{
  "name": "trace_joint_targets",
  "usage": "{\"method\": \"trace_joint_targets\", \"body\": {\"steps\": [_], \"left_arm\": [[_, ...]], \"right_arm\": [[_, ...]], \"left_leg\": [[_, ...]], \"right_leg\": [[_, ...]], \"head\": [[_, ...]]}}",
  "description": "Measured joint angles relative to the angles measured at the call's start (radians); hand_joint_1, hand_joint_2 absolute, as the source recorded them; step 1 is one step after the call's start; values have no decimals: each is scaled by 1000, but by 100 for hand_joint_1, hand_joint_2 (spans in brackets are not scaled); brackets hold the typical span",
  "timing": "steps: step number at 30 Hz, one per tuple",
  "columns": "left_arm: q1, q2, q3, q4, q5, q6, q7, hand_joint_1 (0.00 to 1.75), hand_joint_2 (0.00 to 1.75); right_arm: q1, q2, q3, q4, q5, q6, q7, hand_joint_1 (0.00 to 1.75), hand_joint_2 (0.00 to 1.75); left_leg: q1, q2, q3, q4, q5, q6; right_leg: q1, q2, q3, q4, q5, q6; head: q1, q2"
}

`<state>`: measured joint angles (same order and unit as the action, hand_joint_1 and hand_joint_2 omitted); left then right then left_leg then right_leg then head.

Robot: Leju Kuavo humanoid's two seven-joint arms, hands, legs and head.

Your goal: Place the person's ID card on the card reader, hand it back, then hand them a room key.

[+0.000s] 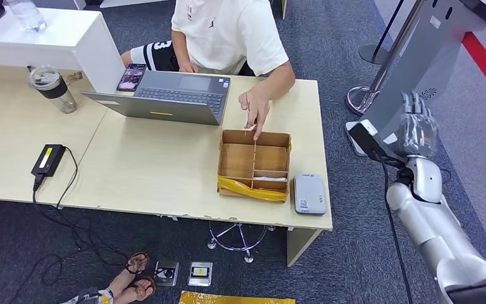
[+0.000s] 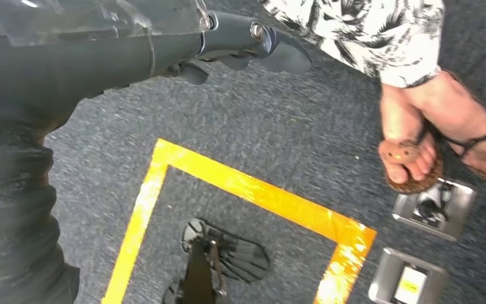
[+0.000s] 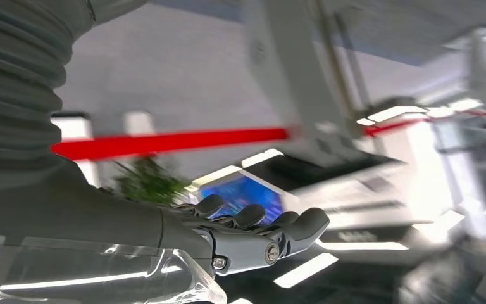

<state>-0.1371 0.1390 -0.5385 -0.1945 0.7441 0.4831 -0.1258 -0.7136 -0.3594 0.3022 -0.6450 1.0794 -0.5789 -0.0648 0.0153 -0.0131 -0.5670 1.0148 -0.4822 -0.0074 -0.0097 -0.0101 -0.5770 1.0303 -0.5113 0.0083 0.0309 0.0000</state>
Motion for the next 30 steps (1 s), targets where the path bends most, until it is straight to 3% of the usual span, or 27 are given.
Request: {"method": "trace_joint_targets", "body": {"steps": [5, 8, 15, 17, 21, 22, 25, 27, 30], "left_arm": [[2, 4, 0, 0, -1, 18, 22, 0, 175], [3, 3, 0, 0, -3, 18, 25, 0, 175], [2, 3, 0, 0, -7, 2, 26, 0, 175], [1, 3, -1, 0, -14, -12, 26, 0, 175], [2, 6, -9, 0, -48, -54, 25, 0, 175], [2, 8, -14, 0, -53, -59, 25, 0, 175], [-1, 15, -25, 0, -46, -63, 26, 0, 175], [-6, 17, -26, 0, -29, -54, 29, 0, 175], [-8, 17, -26, 0, -9, -33, 36, 0, 175]], "right_arm": [[156, -90, -119, 34, -256, 89, -27, 0, 175], [231, -111, -195, 103, -386, 152, -32, 0, 175], [383, -110, -306, 232, -441, 266, 55, 0, 175], [414, -105, -322, 263, -426, 379, 121, 0, 175], [510, -55, -312, 315, -285, 723, 211, 0, 175], [530, -35, -302, 322, -253, 753, 227, 0, 175], [548, 16, -274, 335, -211, 674, 270, 0, 175], [545, 50, -267, 340, -269, 520, 263, 0, 175], [553, 124, -287, 351, -426, 233, 161, 0, 175]], "left_leg": [[0, 1, 0, 0, -1, 0], [0, 1, 0, 0, -1, 0], [0, 3, 0, -1, -2, 0], [1, 4, 1, -1, -2, 0], [2, 3, 0, -1, -3, -1], [2, 4, 0, -1, -3, -1], [2, 8, 1, -1, -4, -2], [3, 10, 2, -1, -4, -3], [3, 10, 4, -1, -4, -3]], "right_leg": [[0, 0, -1, -1, 0, 0], [0, 0, -1, 0, 0, 0], [0, 3, -1, 0, -1, 0], [1, 4, -1, 0, -2, 0], [2, 3, 1, 0, -3, 0], [2, 3, 0, 1, -3, 0], [2, 8, -1, 2, -3, -1], [3, 10, -1, 2, -3, -1], [3, 10, 0, 2, -3, -1]], "head": [[0, 0], [0, 0], [0, 0], [0, 0], [0, 0], [0, 0], [-1, 0], [0, 0], [0, 0]]}}
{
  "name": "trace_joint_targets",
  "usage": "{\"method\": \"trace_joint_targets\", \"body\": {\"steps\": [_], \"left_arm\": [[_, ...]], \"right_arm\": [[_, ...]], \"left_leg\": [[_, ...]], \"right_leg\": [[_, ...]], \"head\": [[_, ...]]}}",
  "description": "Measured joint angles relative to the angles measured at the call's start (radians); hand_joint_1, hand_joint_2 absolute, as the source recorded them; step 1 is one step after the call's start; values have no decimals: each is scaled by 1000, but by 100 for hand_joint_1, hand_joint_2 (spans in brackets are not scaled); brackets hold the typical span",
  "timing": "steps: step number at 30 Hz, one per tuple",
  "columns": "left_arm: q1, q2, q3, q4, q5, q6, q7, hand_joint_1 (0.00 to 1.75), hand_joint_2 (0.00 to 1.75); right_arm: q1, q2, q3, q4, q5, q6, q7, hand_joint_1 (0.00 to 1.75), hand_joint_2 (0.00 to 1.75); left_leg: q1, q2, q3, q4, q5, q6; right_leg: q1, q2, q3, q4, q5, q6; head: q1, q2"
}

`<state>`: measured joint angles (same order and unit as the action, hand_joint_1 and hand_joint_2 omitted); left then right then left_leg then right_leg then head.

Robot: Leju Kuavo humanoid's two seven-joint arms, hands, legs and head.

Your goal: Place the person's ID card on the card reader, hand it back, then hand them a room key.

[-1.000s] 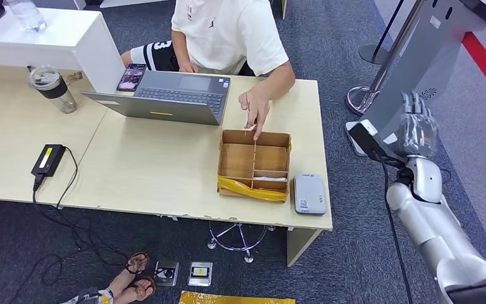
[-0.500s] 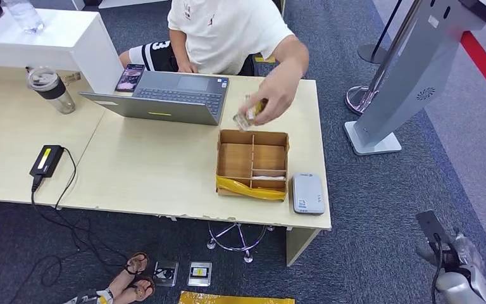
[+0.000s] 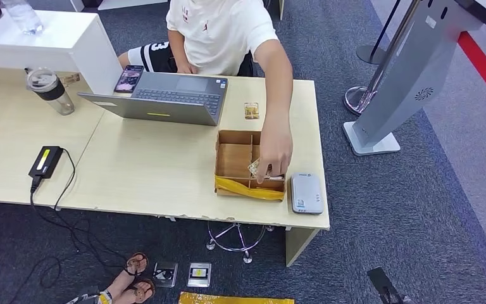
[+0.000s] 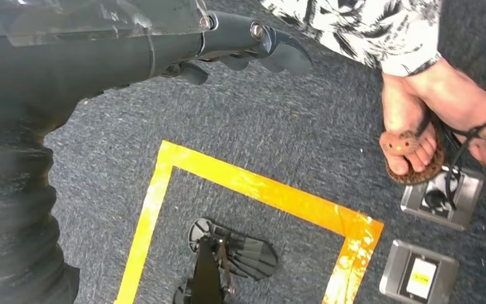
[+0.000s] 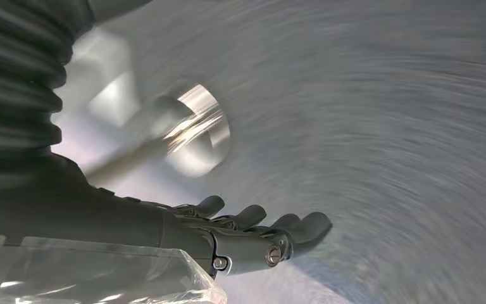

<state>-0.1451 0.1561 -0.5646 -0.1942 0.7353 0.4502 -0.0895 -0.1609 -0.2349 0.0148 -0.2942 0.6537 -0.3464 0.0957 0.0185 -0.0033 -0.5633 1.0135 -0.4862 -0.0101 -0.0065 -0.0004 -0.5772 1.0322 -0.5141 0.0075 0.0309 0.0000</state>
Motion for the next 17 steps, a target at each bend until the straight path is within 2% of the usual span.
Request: {"method": "trace_joint_targets", "body": {"steps": [1, 3, 9, 17], "left_arm": [[0, 0, 0, 0, 3, 4, 2, 0, 175], [0, 0, 0, 0, 3, 8, 5, 0, 175], [-1, 0, 0, 0, -2, -35, 6, 0, 175], [-1, 3, 0, 0, 16, -95, 26, 0, 175]], "right_arm": [[6, 26, -9, 5, -20, -65, -31, 0, 175], [19, 63, -16, 15, -9, -128, -69, 0, 175], [31, 103, -43, 39, -80, -67, -92, 0, 175], [36, 124, -78, 50, -109, -54, -125, 0, 175]], "left_leg": [[0, 0, 0, 0, 0, 0], [0, 0, -1, 0, 0, 0], [-1, 1, 0, 0, -1, -1], [-1, 1, 0, 0, -1, -1]], "right_leg": [[0, 0, 0, 0, 0, 0], [0, -1, 0, 0, 0, 0], [-1, 1, 0, 0, 0, 0], [-2, 1, 0, 0, 0, 0]], "head": [[0, 0], [0, 0], [0, 0], [0, 0]]}}
